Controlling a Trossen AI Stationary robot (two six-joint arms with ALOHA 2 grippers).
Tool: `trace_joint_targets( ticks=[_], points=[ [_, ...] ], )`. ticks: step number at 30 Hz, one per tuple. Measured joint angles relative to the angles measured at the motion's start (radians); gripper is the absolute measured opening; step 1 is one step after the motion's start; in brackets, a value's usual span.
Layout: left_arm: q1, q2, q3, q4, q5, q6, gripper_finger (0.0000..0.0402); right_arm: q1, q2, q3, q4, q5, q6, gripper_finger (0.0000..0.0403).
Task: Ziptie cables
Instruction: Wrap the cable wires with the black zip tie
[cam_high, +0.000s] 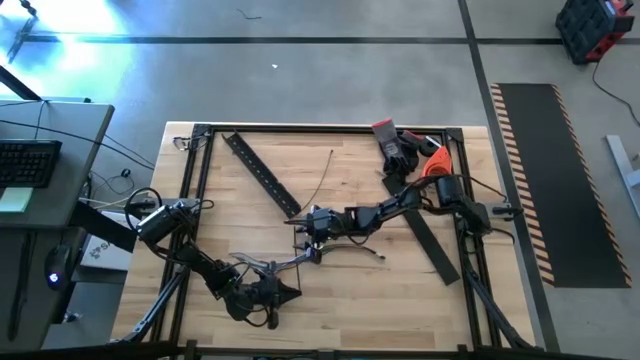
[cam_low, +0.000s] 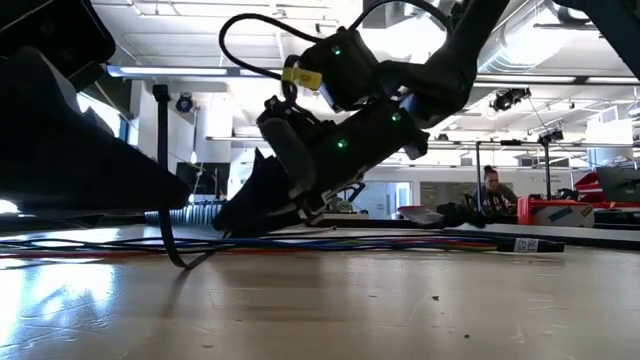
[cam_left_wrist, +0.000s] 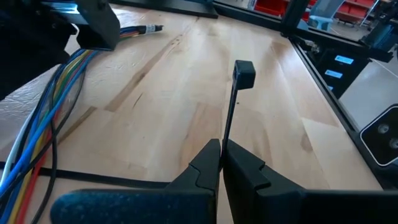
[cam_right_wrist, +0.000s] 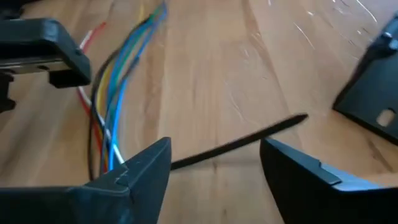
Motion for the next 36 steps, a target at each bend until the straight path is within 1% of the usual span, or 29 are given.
trace_joint_targets(
  ticks=[6, 10, 13, 15, 16, 19, 21, 23, 26, 30, 32, 36],
  points=[
    [0.003, 0.0, 0.0, 0.0, 0.0, 0.002, 0.0, 0.007, 0.066, 0.0, 0.148, -0.035, -0.019, 0.0149],
    [0.002, 0.0, 0.0, 0.0, -0.001, 0.002, 0.0, 0.005, 0.086, 0.0, 0.166, -0.034, -0.019, 0.01],
    [0.002, 0.0, 0.0, 0.0, -0.002, 0.002, 0.0, 0.004, 0.09, 0.0, 0.166, -0.03, -0.031, 0.0052],
    [0.002, 0.0, 0.0, 0.002, -0.013, 0.002, 0.0, 0.007, 0.088, 0.0, 0.164, -0.02, -0.067, 0.0017],
    [-0.001, 0.0, 0.0, 0.005, -0.023, -0.001, 0.0, 0.014, 0.086, 0.0, 0.162, -0.004, -0.095, 0.0009],
    [-0.014, 0.0, 0.0, 0.01, -0.046, -0.031, 0.0, 0.056, 0.074, 0.0, 0.155, 0.105, -0.189, 0.0003],
    [-0.02, 0.0, -0.003, 0.023, -0.046, -0.053, 0.0, 0.09, 0.066, 0.0, 0.163, 0.189, -0.297, 0.0001],
    [-0.021, -0.002, -0.013, 0.06, -0.035, -0.058, 0.0, 0.132, 0.065, 0.0, 0.208, 0.273, -0.409, 0.0],
    [-0.019, -0.002, -0.04, 0.135, -0.01, -0.057, 0.0, 0.192, 0.065, 0.0, 0.276, 0.362, -0.561, 0.0],
    [-0.019, -0.003, -0.066, 0.201, 0.019, -0.048, 0.0, 0.249, 0.063, 0.0, 0.351, 0.478, -0.694, 0.0],
    [-0.016, -0.003, -0.072, 0.233, 0.041, -0.026, 0.0, 0.263, 0.063, 0.0, 0.366, 0.515, -0.748, 0.0],
    [0.006, -0.003, -0.072, 0.254, 0.102, -0.006, 0.0, 0.283, 0.063, 0.0, 0.37, 0.518, -0.783, 0.0]
  ],
)
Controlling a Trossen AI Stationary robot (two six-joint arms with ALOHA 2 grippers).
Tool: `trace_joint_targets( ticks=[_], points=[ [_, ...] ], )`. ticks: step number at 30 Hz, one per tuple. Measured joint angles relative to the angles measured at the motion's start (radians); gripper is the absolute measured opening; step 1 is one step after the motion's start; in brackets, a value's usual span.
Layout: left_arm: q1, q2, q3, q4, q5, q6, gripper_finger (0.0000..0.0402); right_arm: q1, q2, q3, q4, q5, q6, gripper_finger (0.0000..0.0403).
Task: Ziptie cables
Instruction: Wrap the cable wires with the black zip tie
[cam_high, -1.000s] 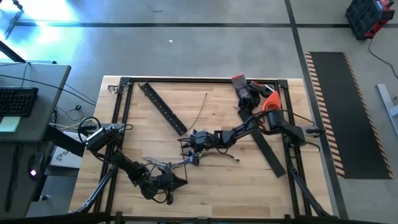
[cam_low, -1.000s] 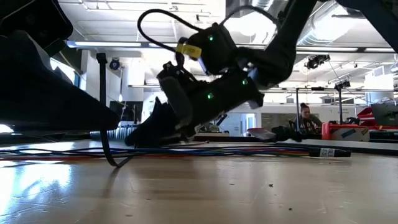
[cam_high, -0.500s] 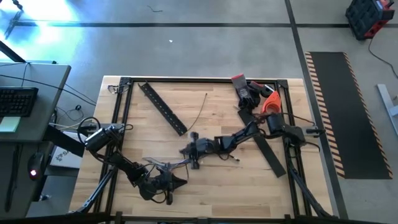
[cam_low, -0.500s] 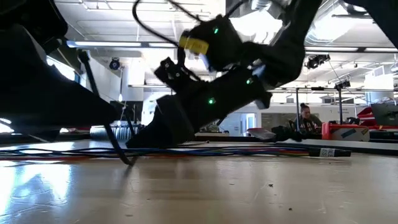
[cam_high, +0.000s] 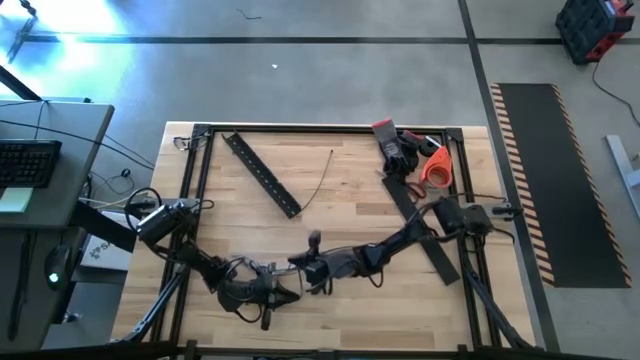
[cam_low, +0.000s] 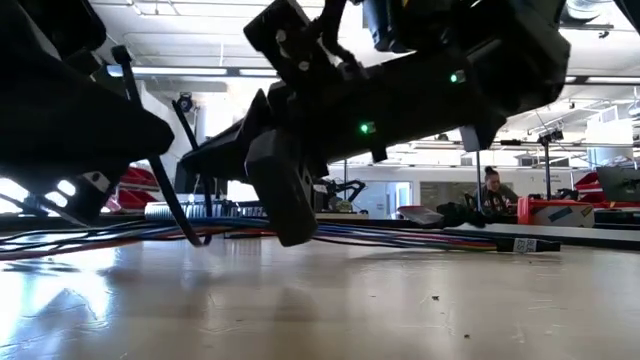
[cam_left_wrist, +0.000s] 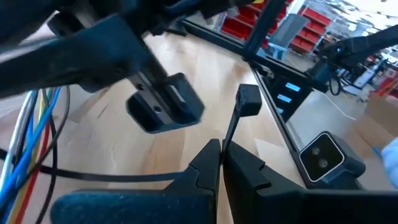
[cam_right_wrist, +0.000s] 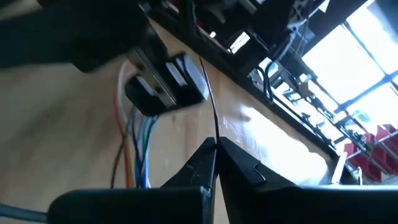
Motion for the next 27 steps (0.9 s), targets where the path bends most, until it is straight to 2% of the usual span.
trace_joint_targets(
  ticks=[10, 19, 27],
  points=[
    [0.07, 0.0, 0.0, 0.0, 0.12, 0.009, 0.0, 0.053, -0.001, 0.0, -0.012, -0.004, -0.067, 0.0],
    [0.041, -0.001, 0.001, -0.001, 0.09, 0.009, 0.0, 0.057, -0.002, -0.034, -0.006, 0.034, 0.017, 0.0],
    [0.037, -0.002, 0.001, -0.002, 0.08, 0.009, 0.0, 0.069, -0.002, -0.01, 0.011, 0.037, -0.036, 0.0]
  ],
)
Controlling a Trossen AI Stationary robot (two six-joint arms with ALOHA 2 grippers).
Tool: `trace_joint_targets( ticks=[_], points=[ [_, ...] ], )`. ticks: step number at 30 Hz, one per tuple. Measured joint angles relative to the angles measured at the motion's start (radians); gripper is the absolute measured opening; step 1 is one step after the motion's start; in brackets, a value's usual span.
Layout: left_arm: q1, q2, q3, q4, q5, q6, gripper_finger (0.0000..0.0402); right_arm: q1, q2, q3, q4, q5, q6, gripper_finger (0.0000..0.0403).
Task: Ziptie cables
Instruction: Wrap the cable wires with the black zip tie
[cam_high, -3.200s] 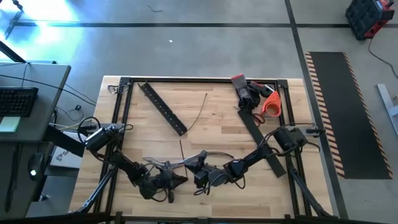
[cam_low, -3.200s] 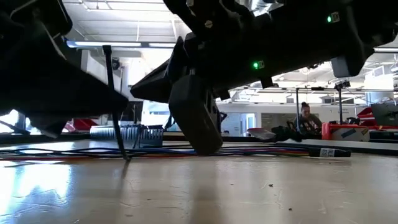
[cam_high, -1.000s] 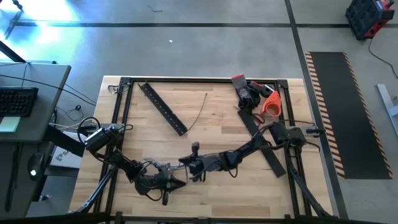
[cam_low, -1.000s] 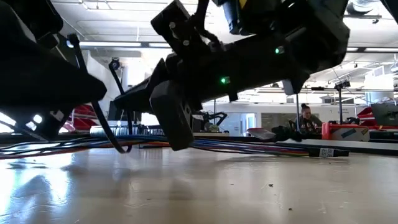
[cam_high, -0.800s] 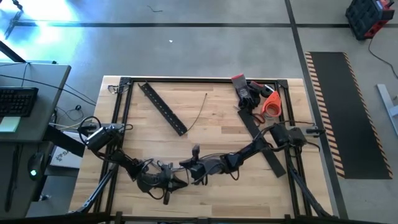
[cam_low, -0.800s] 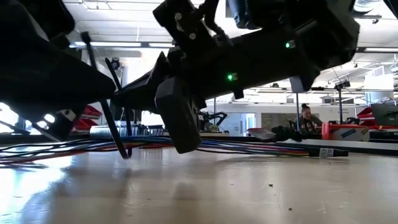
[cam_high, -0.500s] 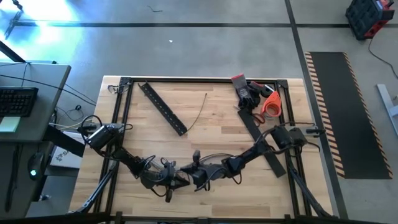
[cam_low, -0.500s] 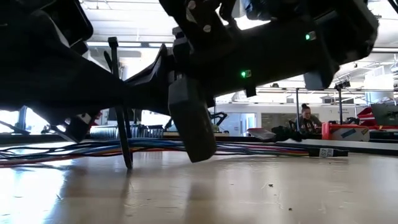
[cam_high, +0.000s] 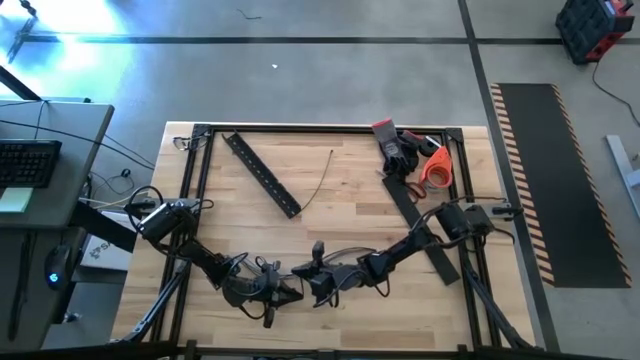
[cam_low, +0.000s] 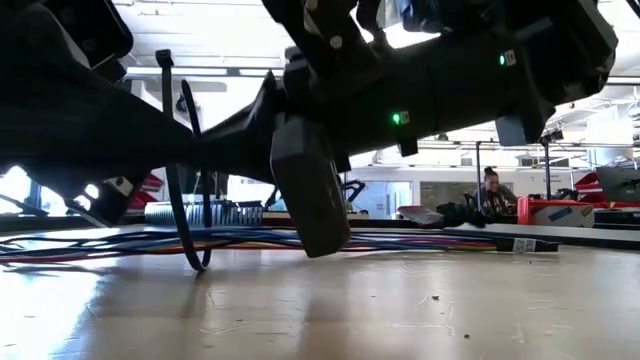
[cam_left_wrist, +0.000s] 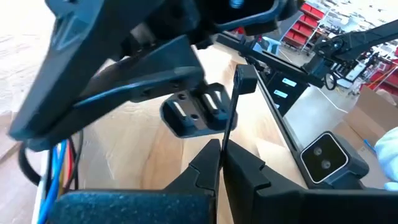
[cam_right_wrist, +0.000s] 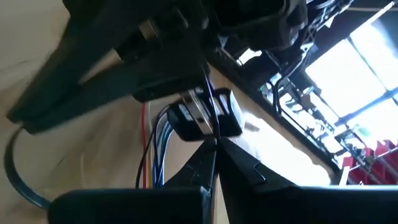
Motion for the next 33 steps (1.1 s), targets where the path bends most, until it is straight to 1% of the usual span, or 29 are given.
trace_joint_targets(
  ticks=[10, 13, 23, 31, 33],
  points=[
    [0.005, 0.0, 0.0, -0.001, -0.001, 0.0, 0.0, 0.023, 0.0, 0.012, 0.007, 0.026, -0.075, 0.0],
    [0.006, 0.0, 0.0, -0.001, -0.001, 0.0, 0.0, 0.023, 0.0, 0.012, 0.006, 0.043, -0.075, 0.0],
    [0.019, 0.0, 0.0, -0.001, 0.01, 0.0, 0.0, 0.022, 0.0, 0.012, 0.006, 0.044, -0.076, 0.0],
    [0.031, 0.0, 0.0, -0.005, 0.018, 0.0, 0.0, 0.044, 0.0, 0.012, 0.007, 0.046, -0.095, 0.0],
    [0.03, 0.0, 0.0, -0.005, 0.018, -0.001, 0.0, 0.05, 0.0, 0.012, 0.008, 0.064, -0.11, 0.0]
  ],
)
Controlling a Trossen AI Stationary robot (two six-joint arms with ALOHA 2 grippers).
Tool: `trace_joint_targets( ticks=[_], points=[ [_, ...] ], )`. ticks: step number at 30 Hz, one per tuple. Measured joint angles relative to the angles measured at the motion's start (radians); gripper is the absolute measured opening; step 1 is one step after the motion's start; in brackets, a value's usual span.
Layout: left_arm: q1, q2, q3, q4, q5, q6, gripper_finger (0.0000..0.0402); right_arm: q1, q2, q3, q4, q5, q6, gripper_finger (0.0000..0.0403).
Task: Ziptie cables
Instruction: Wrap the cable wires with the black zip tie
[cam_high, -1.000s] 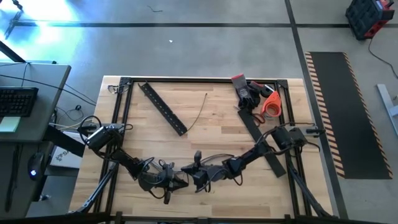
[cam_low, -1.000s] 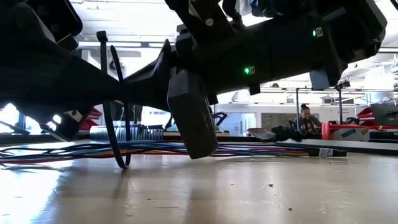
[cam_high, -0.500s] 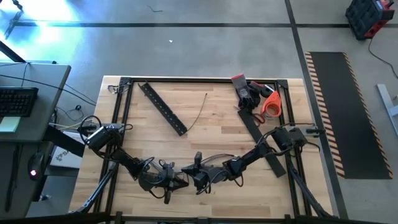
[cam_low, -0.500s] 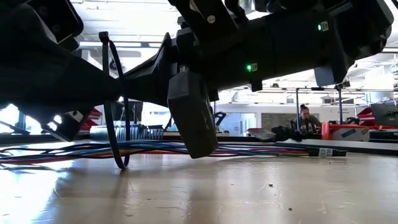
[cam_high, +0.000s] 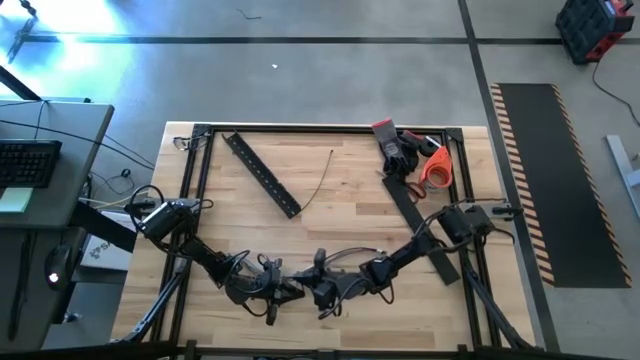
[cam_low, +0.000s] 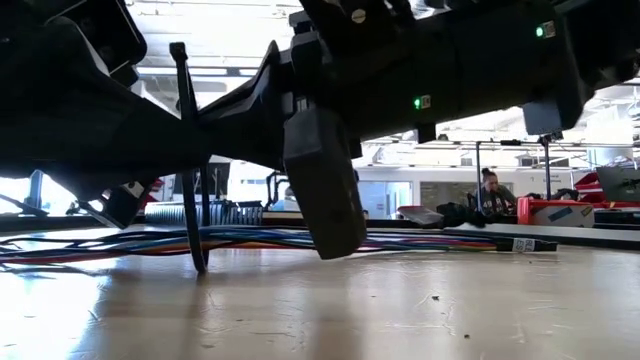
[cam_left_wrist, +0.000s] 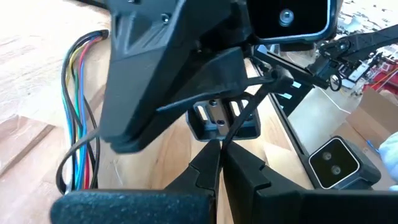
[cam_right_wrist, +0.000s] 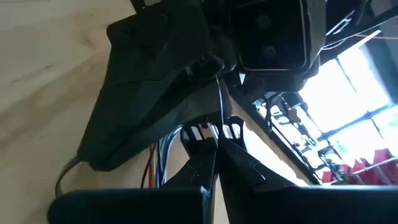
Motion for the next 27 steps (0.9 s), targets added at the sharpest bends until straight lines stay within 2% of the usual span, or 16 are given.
trace_joint_targets(
  ticks=[5, 12, 18, 27],
  points=[
    [-0.001, 0.0, 0.0, -0.004, 0.003, -0.022, 0.0, 0.016, 0.0, 0.0, 0.037, 0.034, -0.085, 0.0],
    [0.001, 0.0, 0.0, -0.003, 0.062, -0.11, 0.0, 0.019, 0.0, 0.0, 0.066, 0.075, -0.266, 0.0],
    [0.001, 0.0, 0.0, -0.001, 0.075, -0.147, 0.0, 0.019, 0.0, 0.0, 0.066, 0.078, -0.404, 0.0],
    [0.003, 0.0, 0.0, 0.002, 0.106, -0.183, 0.0, 0.02, 0.0, 0.0, 0.076, 0.078, -0.508, 0.0]
  ],
)
